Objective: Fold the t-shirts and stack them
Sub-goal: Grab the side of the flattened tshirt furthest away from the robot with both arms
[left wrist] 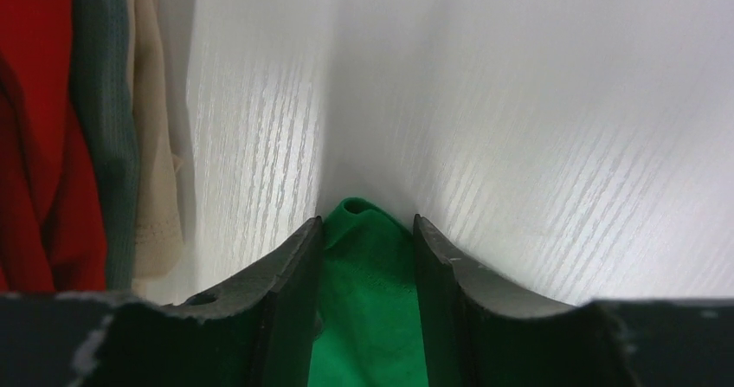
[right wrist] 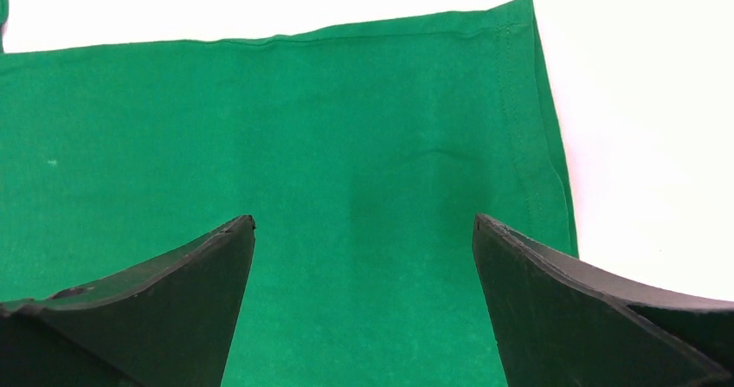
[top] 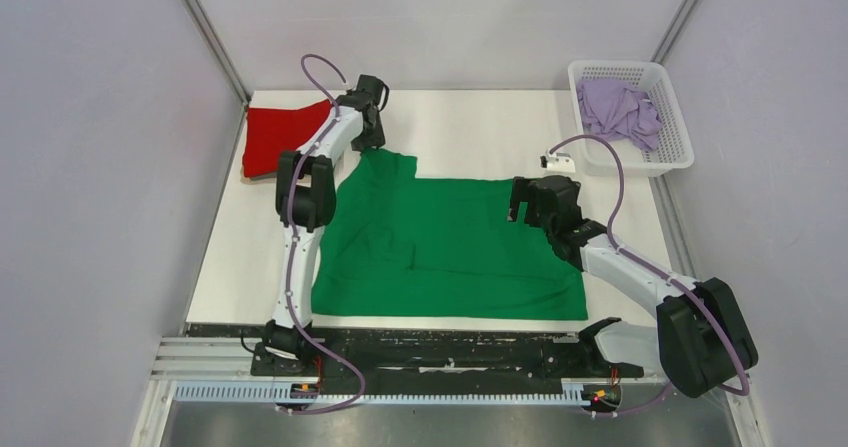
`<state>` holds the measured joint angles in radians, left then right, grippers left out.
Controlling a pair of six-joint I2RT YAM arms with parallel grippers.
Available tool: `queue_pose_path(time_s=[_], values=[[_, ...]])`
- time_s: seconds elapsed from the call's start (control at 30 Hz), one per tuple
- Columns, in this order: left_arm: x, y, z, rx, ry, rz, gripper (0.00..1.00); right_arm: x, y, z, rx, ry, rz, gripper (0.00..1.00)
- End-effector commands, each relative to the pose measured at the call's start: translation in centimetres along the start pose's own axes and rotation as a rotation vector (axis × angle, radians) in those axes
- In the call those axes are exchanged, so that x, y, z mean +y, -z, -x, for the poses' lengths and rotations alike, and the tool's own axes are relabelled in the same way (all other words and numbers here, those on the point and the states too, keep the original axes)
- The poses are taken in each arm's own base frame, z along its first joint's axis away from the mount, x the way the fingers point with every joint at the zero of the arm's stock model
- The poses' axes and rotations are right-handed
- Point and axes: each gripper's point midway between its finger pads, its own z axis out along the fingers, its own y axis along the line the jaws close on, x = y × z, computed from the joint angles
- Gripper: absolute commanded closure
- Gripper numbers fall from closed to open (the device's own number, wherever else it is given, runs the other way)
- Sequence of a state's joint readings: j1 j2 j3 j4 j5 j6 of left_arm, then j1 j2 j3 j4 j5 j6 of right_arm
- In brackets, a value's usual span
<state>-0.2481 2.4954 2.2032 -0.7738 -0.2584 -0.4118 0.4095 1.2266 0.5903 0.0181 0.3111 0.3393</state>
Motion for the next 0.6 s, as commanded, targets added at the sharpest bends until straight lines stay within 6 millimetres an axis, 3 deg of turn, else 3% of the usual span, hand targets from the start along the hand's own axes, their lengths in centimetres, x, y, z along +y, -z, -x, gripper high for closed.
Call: queue_pose_path(time_s=[0.0,0.17,0.2,0.43,0.57], values=[[0.8,0.6,-2.2,0.074,0.034,0.016,0.54,0.4,0.1,0.8,-0.041,-0.04,0.023,0.02],[0.7,0.4,-2.3,0.077,0.048,0.016,0.95,0.1,-0.3,0.4,-0.025,-0.046,0.002,0.02],[0.6,0.4,-2.1,0.073,0.044,0.014,0.98,0.1,-0.3,0.3,-0.021,-0.048,-0.002,0.02],[0.0,3.6,0.7,-0.016,0.03,-0.05,0.98,-1.5,-1.5,1.8,-0.036,-0.052,-0.098,0.02],[-0.6,6.2,1.0,-0.061,0.037,-0.119,0.98,-3.1,-3.4,2.6,0.023,-0.039,-0.198,0.02]])
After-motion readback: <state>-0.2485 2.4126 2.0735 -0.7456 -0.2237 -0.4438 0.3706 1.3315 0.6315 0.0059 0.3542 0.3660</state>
